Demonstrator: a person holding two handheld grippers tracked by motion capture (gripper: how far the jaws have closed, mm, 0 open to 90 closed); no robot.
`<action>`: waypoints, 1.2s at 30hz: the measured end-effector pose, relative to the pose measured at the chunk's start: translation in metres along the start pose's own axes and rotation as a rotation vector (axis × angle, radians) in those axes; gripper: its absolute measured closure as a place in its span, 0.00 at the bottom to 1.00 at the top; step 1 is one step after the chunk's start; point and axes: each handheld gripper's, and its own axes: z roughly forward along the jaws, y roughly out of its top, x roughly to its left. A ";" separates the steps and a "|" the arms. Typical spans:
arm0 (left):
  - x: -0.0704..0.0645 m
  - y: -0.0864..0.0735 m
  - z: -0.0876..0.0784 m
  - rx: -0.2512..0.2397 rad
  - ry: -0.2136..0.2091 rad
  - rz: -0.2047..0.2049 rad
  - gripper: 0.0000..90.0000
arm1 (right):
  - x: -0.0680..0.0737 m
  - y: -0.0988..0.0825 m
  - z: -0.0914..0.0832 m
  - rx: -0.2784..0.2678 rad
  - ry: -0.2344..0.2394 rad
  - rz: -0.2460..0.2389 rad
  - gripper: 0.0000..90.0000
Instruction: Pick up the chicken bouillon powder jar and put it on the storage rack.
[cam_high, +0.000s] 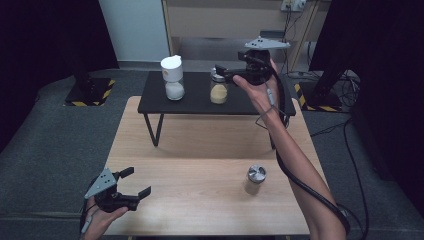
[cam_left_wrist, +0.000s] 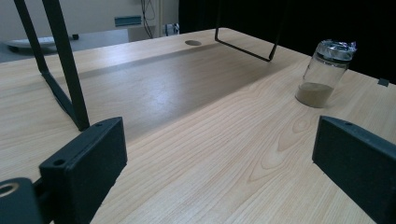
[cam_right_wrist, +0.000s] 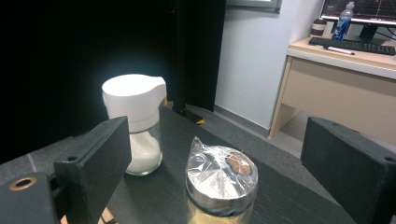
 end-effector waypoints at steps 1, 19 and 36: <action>0.000 0.000 0.000 0.000 0.000 0.000 0.02 | -0.001 0.000 -0.003 -0.007 0.001 0.002 0.10; 0.000 0.000 0.000 0.002 0.003 0.001 0.02 | 0.001 -0.012 -0.059 -0.031 0.000 -0.041 0.10; -0.002 0.001 0.000 0.003 0.003 0.007 0.02 | 0.010 -0.049 -0.119 -0.021 0.009 -0.036 0.09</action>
